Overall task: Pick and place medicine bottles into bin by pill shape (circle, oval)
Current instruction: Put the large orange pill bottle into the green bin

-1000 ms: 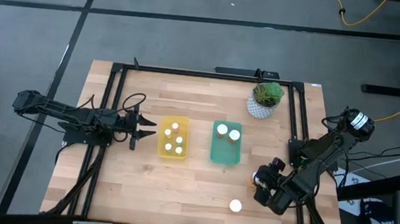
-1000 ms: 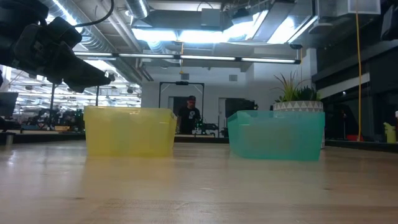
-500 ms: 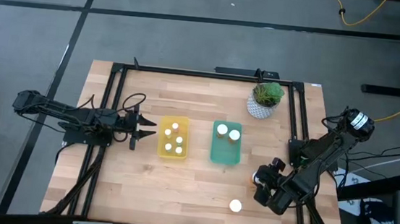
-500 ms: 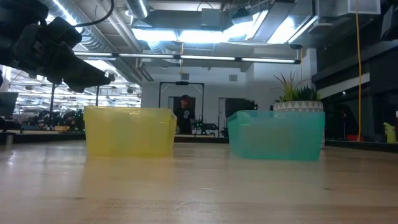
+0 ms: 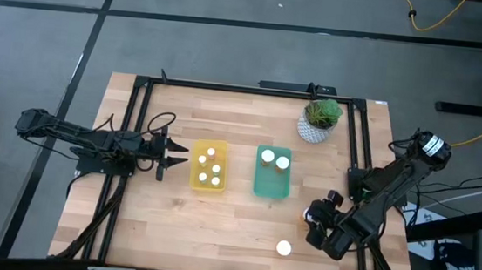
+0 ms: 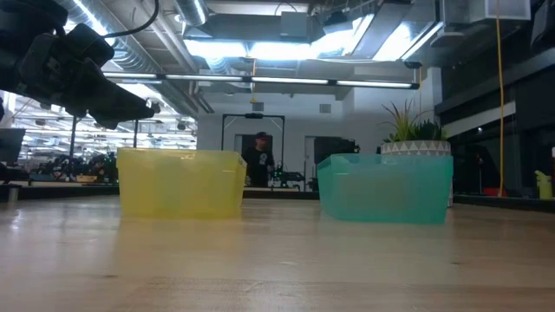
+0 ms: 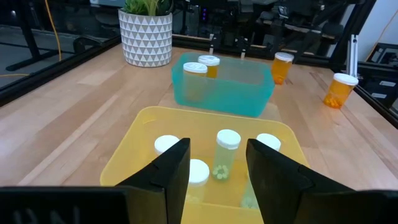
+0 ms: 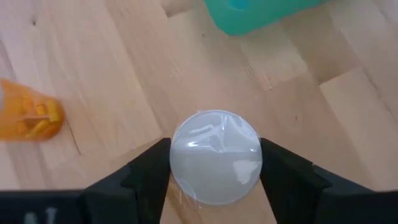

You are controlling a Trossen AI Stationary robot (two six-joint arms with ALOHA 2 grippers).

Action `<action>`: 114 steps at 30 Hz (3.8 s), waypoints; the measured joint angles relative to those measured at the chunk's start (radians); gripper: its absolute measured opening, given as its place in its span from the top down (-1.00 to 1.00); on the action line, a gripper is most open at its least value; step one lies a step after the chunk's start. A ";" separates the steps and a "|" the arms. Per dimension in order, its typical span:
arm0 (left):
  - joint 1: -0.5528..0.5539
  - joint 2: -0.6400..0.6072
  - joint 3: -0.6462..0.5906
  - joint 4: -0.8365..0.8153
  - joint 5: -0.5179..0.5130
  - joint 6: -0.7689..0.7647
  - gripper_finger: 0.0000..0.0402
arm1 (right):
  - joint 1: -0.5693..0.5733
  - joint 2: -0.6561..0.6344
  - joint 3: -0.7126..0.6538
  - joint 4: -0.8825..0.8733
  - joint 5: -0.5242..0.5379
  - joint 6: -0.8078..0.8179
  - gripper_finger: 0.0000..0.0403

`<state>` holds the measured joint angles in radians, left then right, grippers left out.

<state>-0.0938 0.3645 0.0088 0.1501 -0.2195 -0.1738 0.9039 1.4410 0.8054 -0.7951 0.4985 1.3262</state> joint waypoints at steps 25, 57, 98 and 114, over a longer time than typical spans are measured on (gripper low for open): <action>0.000 0.000 0.000 0.000 0.000 0.000 0.25 | -0.406 0.006 0.323 0.061 0.128 -0.558 -0.09; 0.000 0.000 0.000 0.000 0.000 0.000 0.25 | -0.663 0.233 0.221 0.325 -0.009 -0.628 -0.21; 0.000 0.000 0.000 0.000 0.000 0.000 0.25 | -0.077 0.235 0.531 -0.385 -0.229 -0.015 -0.28; 0.000 0.000 0.000 0.000 0.000 0.000 0.25 | -0.021 0.236 0.233 0.150 -0.333 -0.292 -0.28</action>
<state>-0.0940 0.3645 0.0090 0.1501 -0.2195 -0.1738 0.8828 1.6768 1.0382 -0.6452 0.1652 1.0344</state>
